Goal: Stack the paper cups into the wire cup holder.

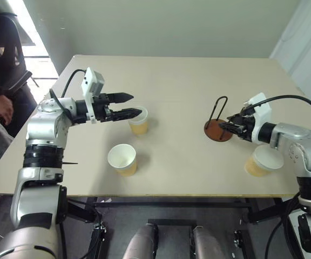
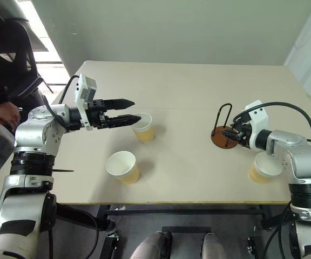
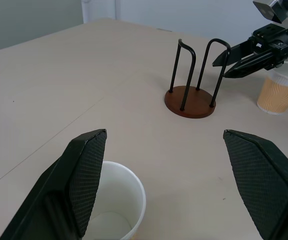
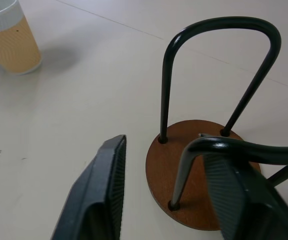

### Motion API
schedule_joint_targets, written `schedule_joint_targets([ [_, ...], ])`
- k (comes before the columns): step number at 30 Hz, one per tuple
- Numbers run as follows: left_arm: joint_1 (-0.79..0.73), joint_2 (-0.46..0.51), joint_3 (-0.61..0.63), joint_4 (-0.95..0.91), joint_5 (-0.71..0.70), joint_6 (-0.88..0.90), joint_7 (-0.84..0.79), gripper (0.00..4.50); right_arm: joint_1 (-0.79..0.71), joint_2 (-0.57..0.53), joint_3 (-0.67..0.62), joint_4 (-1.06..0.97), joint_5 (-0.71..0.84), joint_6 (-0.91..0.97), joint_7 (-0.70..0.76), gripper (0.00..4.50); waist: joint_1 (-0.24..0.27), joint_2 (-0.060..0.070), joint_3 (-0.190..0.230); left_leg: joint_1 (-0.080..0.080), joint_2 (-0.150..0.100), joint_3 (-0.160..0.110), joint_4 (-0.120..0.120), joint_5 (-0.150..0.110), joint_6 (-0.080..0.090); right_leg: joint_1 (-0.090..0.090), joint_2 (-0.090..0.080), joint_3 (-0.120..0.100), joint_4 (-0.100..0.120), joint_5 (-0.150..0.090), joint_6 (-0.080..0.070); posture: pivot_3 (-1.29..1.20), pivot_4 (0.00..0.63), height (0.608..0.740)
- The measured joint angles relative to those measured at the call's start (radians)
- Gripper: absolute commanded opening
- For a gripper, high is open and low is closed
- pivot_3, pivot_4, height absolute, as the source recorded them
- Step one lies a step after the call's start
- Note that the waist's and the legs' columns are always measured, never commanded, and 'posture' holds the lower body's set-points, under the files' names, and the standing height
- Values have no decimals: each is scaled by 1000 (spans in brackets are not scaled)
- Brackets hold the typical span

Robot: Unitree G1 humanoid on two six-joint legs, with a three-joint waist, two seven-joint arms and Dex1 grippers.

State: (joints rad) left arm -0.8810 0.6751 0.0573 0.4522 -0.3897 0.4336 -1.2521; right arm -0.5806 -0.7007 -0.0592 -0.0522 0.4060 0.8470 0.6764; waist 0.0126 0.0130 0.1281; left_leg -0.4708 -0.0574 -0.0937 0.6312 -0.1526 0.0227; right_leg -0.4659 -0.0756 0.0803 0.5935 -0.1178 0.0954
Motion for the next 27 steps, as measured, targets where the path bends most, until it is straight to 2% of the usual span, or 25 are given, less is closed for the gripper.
schedule_joint_targets([
  [2,0,0,0,0,0,0,1,4023,0,1,0,0,-5,0,-4,569,0,0,0,0,0,0,0,0,0,0,0,0,0,0,0,0,150,740],
  [4,0,0,0,0,0,0,2,4023,0,1,0,1,-10,0,-7,55,0,0,0,0,0,0,0,0,0,0,0,0,0,0,0,0,150,740],
  [10,0,0,0,1,1,0,2,4023,-20,-53,19,6,-17,11,43,55,0,0,0,0,0,0,0,-1,-2,0,0,0,0,0,-1,0,150,740],
  [15,0,0,-1,5,1,0,-5,4023,-22,-106,47,-8,-7,-1,157,55,-1,0,0,0,0,0,0,-5,-9,-1,0,0,0,0,0,0,150,740],
  [24,-9,2,-7,18,4,0,-13,4023,-21,-148,81,-177,70,-7,330,55,-2,0,0,0,0,0,0,-4,-7,-1,0,0,0,-1,-1,0,150,740],
  [27,-15,6,-9,24,6,0,-16,4023,-4,-164,89,-244,84,-5,360,55,-1,0,0,0,0,0,0,0,0,0,0,0,0,-2,-1,0,150,740],
])
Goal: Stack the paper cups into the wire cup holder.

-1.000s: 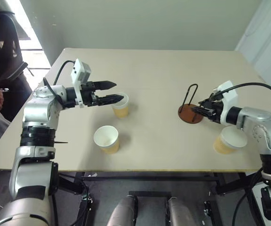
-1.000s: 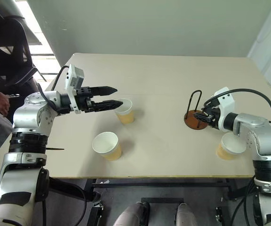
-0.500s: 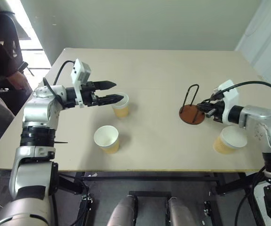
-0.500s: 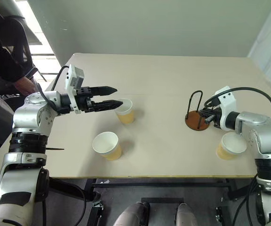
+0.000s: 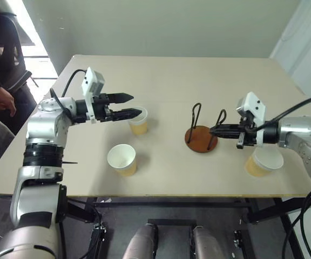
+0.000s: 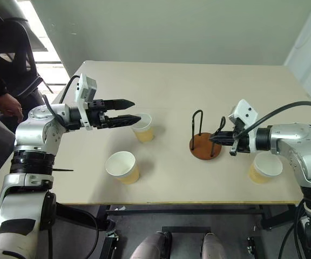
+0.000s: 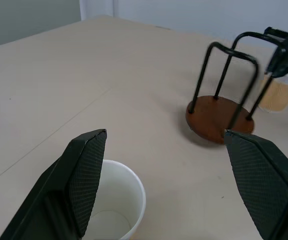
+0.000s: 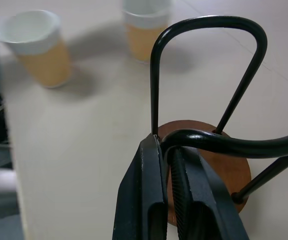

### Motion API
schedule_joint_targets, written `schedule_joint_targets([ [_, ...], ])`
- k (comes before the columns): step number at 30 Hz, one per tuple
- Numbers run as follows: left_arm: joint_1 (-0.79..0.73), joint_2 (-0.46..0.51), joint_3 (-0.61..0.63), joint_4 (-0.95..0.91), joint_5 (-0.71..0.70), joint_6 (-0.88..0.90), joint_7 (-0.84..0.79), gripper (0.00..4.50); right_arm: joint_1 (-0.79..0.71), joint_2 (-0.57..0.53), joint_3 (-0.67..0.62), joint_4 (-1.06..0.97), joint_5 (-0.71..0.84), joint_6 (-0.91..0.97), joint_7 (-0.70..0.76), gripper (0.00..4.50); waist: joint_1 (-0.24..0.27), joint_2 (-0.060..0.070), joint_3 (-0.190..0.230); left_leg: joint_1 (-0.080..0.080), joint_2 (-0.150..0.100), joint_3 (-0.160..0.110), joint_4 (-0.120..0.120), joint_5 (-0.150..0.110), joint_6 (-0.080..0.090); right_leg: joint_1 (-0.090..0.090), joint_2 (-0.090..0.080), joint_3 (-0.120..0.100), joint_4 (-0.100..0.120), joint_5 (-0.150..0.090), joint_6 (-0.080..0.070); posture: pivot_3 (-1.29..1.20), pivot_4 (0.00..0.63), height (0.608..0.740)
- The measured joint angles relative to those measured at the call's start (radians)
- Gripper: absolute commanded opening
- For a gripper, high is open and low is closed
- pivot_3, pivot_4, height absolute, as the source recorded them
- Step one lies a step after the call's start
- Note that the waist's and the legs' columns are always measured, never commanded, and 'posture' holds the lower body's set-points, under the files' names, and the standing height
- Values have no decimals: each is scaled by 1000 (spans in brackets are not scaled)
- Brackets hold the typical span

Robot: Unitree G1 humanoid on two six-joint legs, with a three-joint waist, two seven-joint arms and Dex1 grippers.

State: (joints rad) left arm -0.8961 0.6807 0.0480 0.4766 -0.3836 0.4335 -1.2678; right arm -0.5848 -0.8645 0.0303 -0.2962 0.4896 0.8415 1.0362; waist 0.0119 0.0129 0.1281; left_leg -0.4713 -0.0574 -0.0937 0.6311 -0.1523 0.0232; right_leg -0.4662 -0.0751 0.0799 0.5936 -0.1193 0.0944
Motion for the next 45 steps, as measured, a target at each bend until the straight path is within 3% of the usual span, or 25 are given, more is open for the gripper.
schedule_joint_targets([
  [11,-19,6,-8,20,21,0,-17,4023,111,-52,71,-138,-1,-25,57,55,-1,0,0,0,0,0,0,-1,-1,0,0,0,0,-1,0,0,150,740],
  [29,-41,9,-9,33,26,-1,-32,4023,90,-27,150,-154,-14,-77,63,55,-2,-1,0,1,0,0,0,0,0,0,0,0,1,-1,0,0,150,740],
  [32,-41,9,-9,33,29,-1,-32,4023,78,-27,173,-119,-48,-102,70,741,-2,-1,0,1,0,0,0,0,0,0,0,0,1,0,0,0,150,740],
  [41,-41,9,-9,33,33,-1,-32,4023,78,-27,205,-64,-85,-134,88,4010,-1,-1,0,0,0,0,0,0,0,0,0,0,0,-1,0,0,150,740],
  [45,-41,9,-9,33,33,-1,-32,4023,78,-31,196,-63,-77,-124,88,4010,-1,-1,0,0,0,0,0,0,0,0,0,0,0,-1,0,0,150,740],
])
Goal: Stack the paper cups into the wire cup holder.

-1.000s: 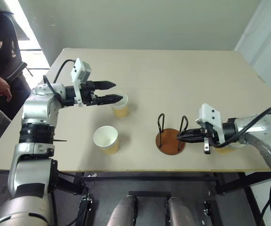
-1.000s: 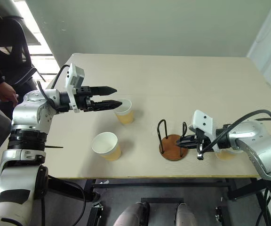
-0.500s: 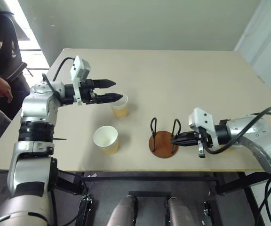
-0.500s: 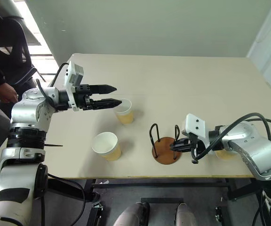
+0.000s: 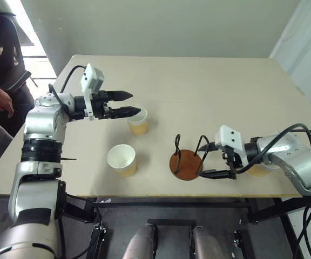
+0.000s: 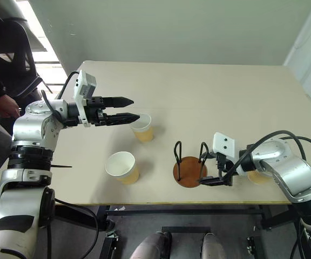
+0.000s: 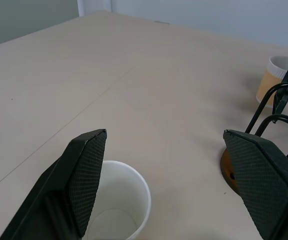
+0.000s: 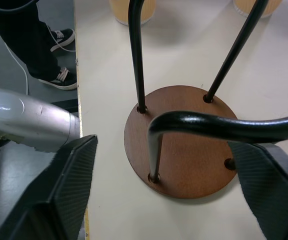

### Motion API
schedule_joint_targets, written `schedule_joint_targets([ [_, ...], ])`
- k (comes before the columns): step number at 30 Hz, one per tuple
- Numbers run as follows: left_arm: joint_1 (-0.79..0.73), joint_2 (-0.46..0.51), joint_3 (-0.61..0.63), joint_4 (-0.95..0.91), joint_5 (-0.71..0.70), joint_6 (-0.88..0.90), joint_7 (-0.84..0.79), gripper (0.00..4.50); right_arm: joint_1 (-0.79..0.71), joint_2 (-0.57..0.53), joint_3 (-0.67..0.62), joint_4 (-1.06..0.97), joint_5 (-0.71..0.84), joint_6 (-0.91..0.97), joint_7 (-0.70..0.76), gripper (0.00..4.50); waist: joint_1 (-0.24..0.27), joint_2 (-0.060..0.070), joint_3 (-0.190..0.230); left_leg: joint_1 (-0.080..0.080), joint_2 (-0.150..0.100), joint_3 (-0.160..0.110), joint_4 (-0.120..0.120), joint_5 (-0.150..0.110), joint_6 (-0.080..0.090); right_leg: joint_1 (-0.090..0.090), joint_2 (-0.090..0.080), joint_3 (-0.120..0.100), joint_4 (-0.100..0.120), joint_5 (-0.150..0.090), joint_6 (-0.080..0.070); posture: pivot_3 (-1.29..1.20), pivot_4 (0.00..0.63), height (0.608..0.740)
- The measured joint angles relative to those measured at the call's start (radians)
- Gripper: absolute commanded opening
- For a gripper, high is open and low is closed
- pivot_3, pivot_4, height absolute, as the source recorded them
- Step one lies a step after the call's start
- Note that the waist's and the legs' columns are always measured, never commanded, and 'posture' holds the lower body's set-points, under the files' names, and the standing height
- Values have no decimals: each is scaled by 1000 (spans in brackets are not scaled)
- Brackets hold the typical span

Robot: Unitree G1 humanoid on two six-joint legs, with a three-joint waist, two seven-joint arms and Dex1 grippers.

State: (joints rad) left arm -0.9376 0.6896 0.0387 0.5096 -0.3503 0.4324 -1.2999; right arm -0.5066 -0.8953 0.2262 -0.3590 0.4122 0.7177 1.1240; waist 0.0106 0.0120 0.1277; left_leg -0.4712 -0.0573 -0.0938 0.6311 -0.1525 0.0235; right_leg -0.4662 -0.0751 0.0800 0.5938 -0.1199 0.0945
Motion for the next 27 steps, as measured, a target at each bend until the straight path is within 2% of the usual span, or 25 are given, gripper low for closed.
schedule_joint_targets([
  [10,-17,-9,-4,27,4,-17,0,4023,-8,-84,-132,-31,104,116,12,4010,1,0,0,0,0,0,0,-1,-2,0,0,0,0,0,0,0,150,740],
  [16,-26,-9,-12,41,11,-32,-3,4023,-81,-132,-208,-32,142,143,13,4010,1,0,0,0,0,0,0,-4,-6,0,0,0,0,-1,0,0,150,740],
  [21,-38,-1,-12,46,43,-65,22,4023,-185,-128,-274,14,150,142,-31,4010,0,0,0,0,0,0,0,-3,-6,-1,0,0,0,-1,0,0,150,740],
  [23,-41,12,-22,38,71,-94,24,4023,-227,-122,-296,16,165,144,-51,4010,0,0,0,0,0,0,-1,0,1,-1,0,0,0,-1,0,0,150,740],
  [27,-41,69,-106,2,196,-232,31,4023,-252,-129,-327,14,195,155,-64,4010,1,0,0,-1,0,0,-1,-1,2,-1,0,1,0,-3,0,0,150,740],
])
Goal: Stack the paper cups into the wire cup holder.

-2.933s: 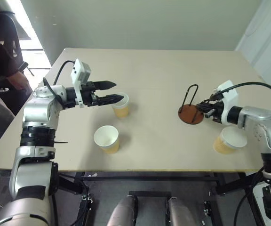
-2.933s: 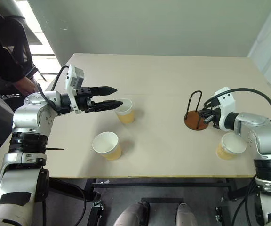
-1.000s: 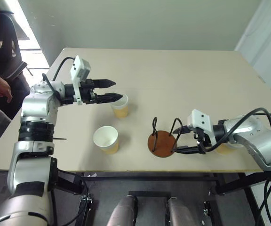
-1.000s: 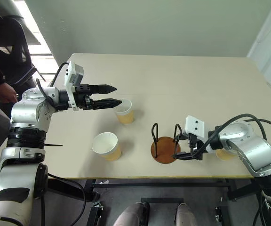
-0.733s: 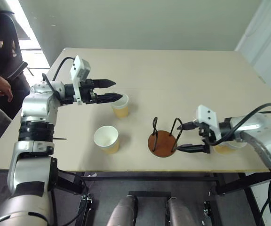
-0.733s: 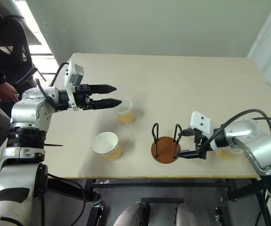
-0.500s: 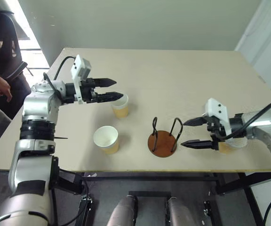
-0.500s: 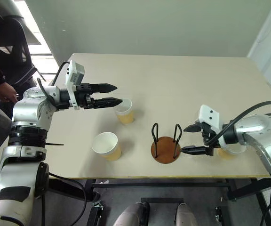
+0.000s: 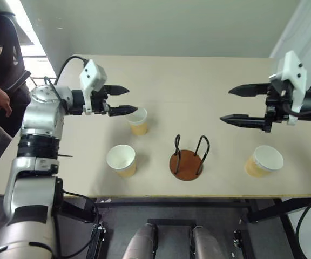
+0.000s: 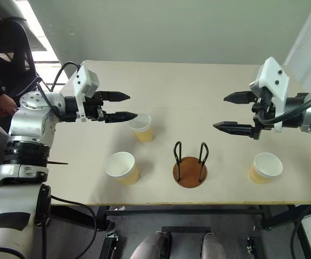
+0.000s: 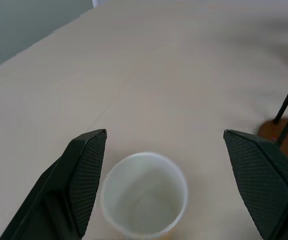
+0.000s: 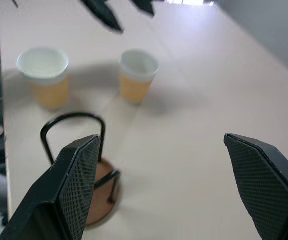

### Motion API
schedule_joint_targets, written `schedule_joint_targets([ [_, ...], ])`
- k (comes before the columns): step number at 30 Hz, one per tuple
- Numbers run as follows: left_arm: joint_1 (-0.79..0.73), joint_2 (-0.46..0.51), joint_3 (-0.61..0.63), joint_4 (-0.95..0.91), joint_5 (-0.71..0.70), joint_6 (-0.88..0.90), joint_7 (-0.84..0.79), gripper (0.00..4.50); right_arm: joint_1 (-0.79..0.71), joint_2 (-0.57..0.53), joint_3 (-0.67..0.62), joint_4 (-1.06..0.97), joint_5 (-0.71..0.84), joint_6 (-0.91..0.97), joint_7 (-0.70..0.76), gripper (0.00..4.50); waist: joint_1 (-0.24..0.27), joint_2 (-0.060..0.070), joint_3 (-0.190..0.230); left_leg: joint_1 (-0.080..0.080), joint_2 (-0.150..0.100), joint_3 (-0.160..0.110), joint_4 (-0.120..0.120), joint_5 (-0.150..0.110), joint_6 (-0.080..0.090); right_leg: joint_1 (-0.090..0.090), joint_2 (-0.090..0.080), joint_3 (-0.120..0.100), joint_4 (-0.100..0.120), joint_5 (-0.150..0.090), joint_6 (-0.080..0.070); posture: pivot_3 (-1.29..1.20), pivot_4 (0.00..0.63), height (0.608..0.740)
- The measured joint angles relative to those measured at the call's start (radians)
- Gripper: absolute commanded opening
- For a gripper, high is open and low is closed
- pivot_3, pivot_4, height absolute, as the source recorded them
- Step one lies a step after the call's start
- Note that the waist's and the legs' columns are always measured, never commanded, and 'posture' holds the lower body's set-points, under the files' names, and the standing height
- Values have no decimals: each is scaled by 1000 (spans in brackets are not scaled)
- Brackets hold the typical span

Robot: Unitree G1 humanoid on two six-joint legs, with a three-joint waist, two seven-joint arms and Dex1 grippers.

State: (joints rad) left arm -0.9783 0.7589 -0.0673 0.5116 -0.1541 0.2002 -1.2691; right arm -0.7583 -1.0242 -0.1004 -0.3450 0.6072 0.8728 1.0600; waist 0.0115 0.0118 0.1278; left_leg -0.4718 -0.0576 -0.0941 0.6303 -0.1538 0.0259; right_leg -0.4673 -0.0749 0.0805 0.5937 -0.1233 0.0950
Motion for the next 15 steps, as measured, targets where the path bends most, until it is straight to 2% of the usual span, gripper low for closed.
schedule_joint_targets([
  [6,-36,30,-104,-3,176,-181,34,4023,-9,-13,-8,-18,60,45,0,4010,2,0,0,-4,0,0,0,-1,1,-3,0,0,0,-2,0,0,150,740],
  [15,-115,40,-183,3,319,-293,57,4023,-23,-31,-8,-19,78,54,-1,4010,0,0,0,-5,0,0,0,-2,2,-6,-1,-1,0,-2,0,0,150,740],
])
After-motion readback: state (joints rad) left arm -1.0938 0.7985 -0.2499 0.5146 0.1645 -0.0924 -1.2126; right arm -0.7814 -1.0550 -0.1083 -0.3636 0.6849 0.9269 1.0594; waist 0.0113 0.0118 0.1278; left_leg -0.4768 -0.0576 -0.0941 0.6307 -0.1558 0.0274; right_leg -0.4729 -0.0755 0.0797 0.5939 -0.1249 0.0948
